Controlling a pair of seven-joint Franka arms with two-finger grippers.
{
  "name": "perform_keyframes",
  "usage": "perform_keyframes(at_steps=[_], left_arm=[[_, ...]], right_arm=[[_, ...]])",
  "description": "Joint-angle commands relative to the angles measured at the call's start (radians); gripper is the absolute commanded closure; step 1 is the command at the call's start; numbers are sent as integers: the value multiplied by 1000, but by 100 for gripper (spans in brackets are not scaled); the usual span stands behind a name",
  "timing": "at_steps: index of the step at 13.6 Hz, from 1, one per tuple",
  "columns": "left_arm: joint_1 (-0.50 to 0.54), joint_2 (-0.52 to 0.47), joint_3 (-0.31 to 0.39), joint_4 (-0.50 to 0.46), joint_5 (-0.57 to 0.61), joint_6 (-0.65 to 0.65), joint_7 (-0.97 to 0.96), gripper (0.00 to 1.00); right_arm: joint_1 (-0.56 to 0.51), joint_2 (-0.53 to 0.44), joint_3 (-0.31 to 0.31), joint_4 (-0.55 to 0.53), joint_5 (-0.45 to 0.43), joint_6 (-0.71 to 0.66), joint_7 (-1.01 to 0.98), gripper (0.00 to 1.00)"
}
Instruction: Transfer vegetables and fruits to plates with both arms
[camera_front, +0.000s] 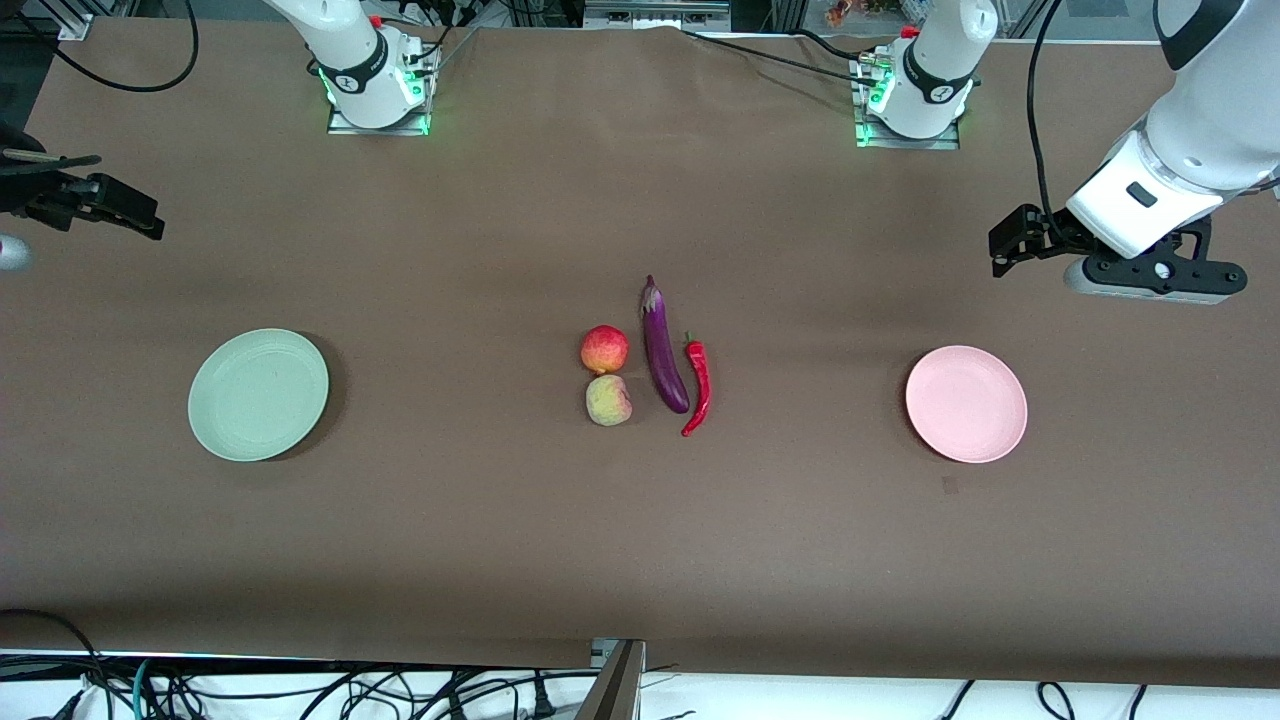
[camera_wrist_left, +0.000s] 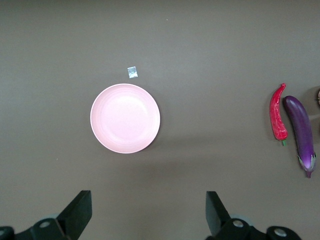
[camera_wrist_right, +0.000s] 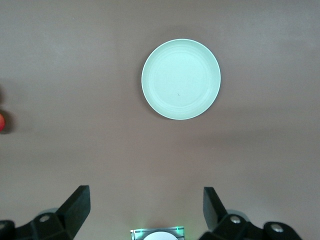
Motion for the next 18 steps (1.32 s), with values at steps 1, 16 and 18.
perform_keyframes(at_steps=[1,16,18], left_arm=[[-4,18,3,38,-3,-26,18,0],[-18,86,-17,30,-26,-122,23,0],[-42,149,-31,33,-32,-165,23,0]], right_arm=[[-16,13,6,22,14,-6,-5,0],[-41,27,2,14,42,-2,-3,0],[-41,47,0,12,42,3,-3,0]])
